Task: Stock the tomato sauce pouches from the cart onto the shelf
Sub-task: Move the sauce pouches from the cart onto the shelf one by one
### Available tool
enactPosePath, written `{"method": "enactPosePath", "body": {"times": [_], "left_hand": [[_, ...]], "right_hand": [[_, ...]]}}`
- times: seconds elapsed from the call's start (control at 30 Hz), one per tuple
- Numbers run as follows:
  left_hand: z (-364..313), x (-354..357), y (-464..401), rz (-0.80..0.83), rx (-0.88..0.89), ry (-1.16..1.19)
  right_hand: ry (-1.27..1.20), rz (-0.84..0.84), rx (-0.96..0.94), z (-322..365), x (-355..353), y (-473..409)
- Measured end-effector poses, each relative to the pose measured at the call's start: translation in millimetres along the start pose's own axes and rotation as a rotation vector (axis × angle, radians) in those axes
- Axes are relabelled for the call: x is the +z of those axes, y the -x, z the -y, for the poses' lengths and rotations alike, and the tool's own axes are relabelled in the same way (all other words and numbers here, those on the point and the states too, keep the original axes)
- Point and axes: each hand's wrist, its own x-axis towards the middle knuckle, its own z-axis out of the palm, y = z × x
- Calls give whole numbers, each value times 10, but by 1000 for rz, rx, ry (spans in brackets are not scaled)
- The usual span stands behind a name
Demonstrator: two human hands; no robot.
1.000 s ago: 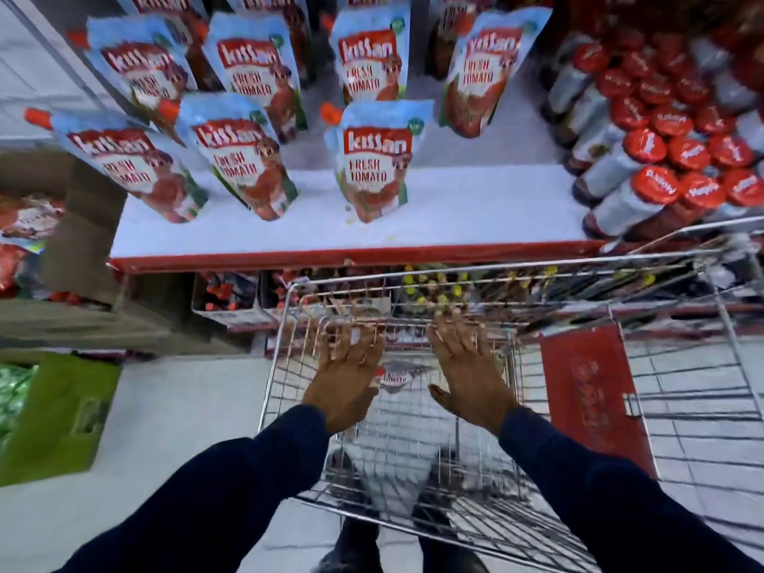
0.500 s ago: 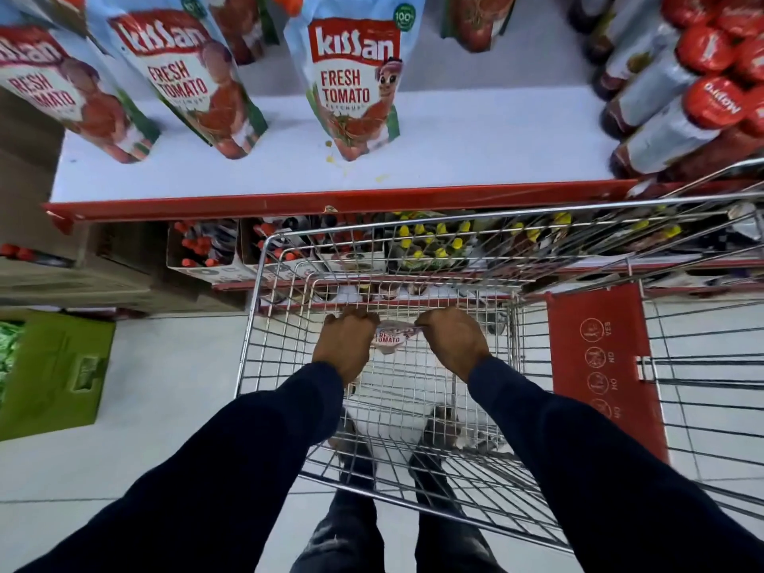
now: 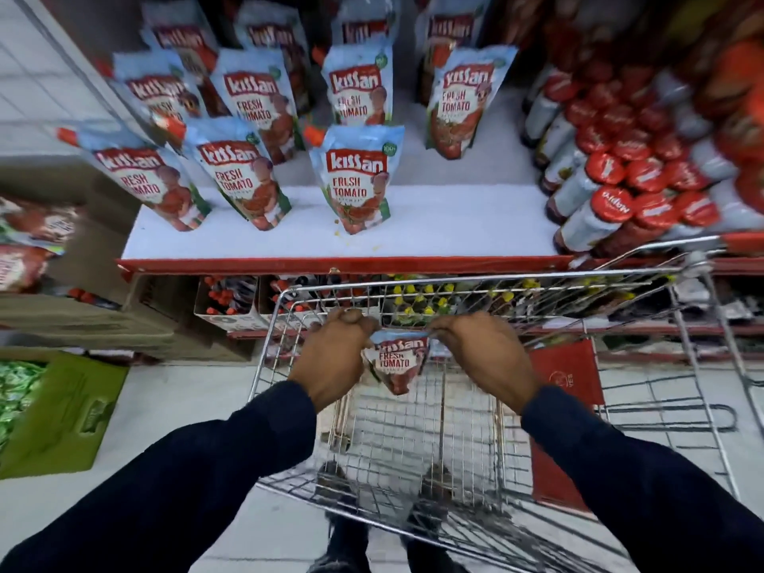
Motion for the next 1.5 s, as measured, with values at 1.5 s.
{"method": "enactPosePath", "body": {"times": [1.5], "left_hand": [[-956, -1680, -1890, -280, -31, 220]], "right_hand": [[3, -441, -13, -973, -1874, -1215]]}}
